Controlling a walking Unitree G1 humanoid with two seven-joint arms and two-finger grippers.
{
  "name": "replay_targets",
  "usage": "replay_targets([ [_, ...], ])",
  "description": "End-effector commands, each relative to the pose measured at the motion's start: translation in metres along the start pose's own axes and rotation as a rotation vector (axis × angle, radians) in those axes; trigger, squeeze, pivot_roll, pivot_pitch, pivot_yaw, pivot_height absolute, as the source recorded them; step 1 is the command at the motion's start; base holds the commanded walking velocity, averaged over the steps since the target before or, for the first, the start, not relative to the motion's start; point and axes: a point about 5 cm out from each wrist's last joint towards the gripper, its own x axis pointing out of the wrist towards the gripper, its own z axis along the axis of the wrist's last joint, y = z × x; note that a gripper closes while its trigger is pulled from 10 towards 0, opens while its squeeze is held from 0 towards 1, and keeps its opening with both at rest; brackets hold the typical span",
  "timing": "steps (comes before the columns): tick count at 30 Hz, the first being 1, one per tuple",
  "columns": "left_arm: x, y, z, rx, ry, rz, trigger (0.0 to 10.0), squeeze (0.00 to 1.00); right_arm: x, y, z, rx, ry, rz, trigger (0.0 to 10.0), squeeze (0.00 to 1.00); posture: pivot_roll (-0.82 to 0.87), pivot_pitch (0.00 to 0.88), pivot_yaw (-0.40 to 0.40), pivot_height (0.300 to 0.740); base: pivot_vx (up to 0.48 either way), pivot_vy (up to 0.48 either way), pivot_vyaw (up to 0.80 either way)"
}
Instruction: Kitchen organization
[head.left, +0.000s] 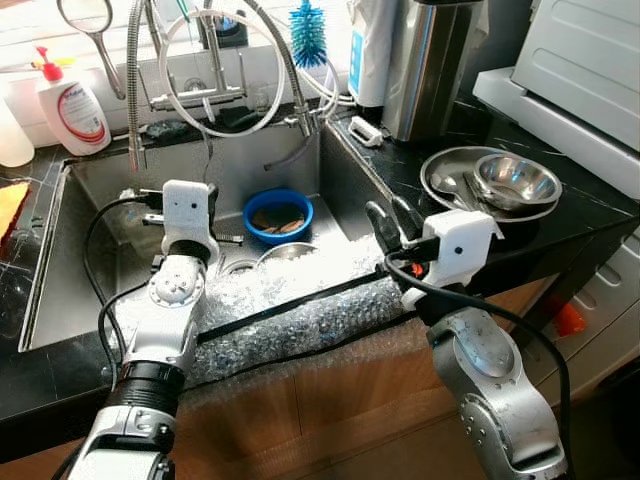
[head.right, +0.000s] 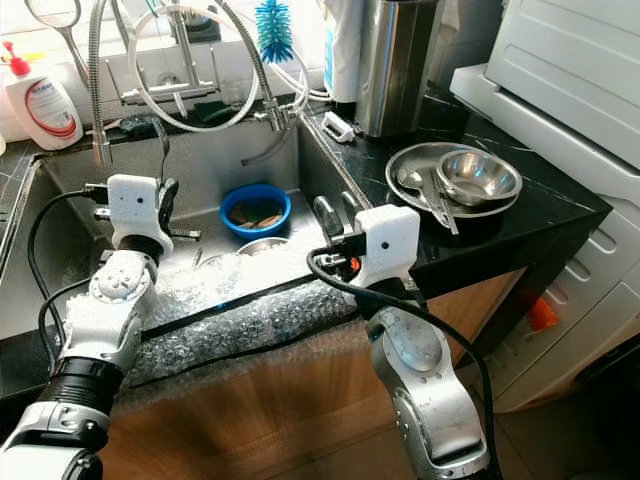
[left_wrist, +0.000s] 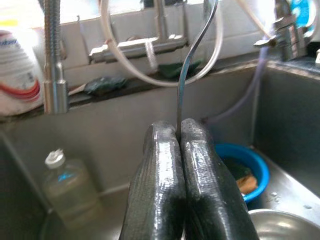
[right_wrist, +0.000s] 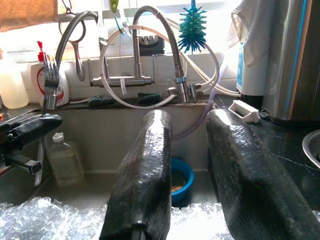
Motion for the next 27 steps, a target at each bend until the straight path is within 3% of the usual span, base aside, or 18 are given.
replay_targets([
  [1,0.0025,0.0052,-0.0045,-0.01,0.048,0.031,10.0,0.0,0.0029,0.0013,0.0004,-0.002,-0.004,0.003,10.0,0.0,-0.12,0.012,0.041,0.74,0.0,0.0,0.0],
  [8,0.0024,0.0028,-0.0102,-0.026,0.092,0.027,10.0,0.0,0.0041,-0.001,-0.0015,-0.004,0.011,-0.01,10.0,0.0,-0.12,0.024,0.037,0.74,0.0,0.0,0.0],
  [9,0.0021,0.0022,-0.0106,-0.029,0.094,0.026,10.0,1.0,0.0042,-0.0014,-0.002,-0.006,0.015,-0.012,10.0,0.0,-0.12,0.029,0.037,0.74,0.0,0.0,0.0],
  [27,0.0027,-0.0027,-0.004,-0.071,0.067,0.026,10.0,1.0,0.0068,-0.0026,-0.0067,-0.013,0.044,-0.018,10.0,0.0,-0.12,0.037,0.031,0.74,0.0,0.0,0.0],
])
